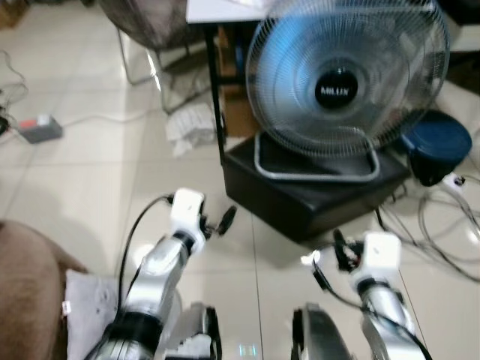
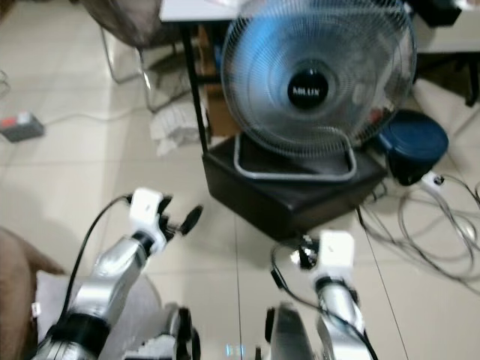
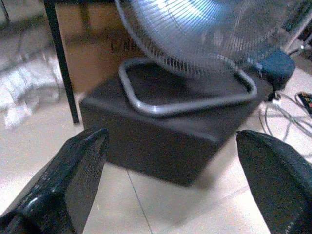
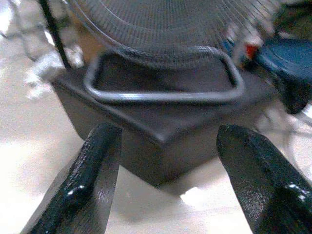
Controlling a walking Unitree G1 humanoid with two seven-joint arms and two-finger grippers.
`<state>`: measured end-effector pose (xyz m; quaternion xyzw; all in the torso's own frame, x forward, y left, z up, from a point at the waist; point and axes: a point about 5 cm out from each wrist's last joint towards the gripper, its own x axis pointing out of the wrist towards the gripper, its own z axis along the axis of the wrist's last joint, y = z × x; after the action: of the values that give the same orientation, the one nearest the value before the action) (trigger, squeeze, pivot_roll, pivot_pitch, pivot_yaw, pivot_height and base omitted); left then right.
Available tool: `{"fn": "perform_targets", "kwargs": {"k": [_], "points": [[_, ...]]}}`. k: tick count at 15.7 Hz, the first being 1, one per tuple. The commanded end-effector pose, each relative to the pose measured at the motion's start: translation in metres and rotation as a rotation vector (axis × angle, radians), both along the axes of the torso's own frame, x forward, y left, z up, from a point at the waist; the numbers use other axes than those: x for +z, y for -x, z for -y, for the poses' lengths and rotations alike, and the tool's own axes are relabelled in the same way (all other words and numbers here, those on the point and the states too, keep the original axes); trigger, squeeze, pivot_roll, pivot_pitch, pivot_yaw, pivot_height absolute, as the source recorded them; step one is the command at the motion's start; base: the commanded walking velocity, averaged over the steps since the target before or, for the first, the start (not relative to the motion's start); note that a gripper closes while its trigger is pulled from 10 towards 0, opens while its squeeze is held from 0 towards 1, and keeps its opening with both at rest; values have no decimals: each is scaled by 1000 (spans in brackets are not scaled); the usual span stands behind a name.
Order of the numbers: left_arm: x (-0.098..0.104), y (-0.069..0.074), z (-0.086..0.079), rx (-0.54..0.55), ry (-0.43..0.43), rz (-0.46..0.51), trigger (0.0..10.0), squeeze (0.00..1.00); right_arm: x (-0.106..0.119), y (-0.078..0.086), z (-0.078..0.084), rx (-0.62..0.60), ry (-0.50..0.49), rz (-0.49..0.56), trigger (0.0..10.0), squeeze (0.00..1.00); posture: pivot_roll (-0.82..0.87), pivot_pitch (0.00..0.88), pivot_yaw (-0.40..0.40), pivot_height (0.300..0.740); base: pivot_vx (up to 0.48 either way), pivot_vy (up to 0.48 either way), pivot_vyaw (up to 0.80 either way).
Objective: Move the pillow to the sofa from floor
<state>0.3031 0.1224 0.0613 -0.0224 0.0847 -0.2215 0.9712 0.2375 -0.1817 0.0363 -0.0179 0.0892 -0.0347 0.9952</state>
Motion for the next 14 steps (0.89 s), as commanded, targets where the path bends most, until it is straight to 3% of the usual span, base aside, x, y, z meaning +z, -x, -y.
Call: {"fn": "perform_targets", "kwargs": {"k": [1, 3, 5, 14], "points": [[-2, -1, 0, 13, -5, -5, 10000, 0, -8, -1, 0, 9, -2, -35, 10000, 0, 4, 6, 53, 677, 0, 0, 0], [1, -4, 5, -13, -45, 35, 10000, 0, -5, -11, -2, 23, -3, -21, 10000, 0, 12, 0, 50, 677, 0, 0, 0], [0, -2, 14, -28, -23, 23, 10000, 0, -4, -16, -2, 33, 5, -21, 10000, 0, 17, 0, 43, 677, 157, 0, 0], [-3, -2, 29, -88, -71, 42, 10000, 0, -12, -17, -8, 46, -5, -31, 10000, 0, -6, 0, 59, 677, 452, 56, 0]]}}
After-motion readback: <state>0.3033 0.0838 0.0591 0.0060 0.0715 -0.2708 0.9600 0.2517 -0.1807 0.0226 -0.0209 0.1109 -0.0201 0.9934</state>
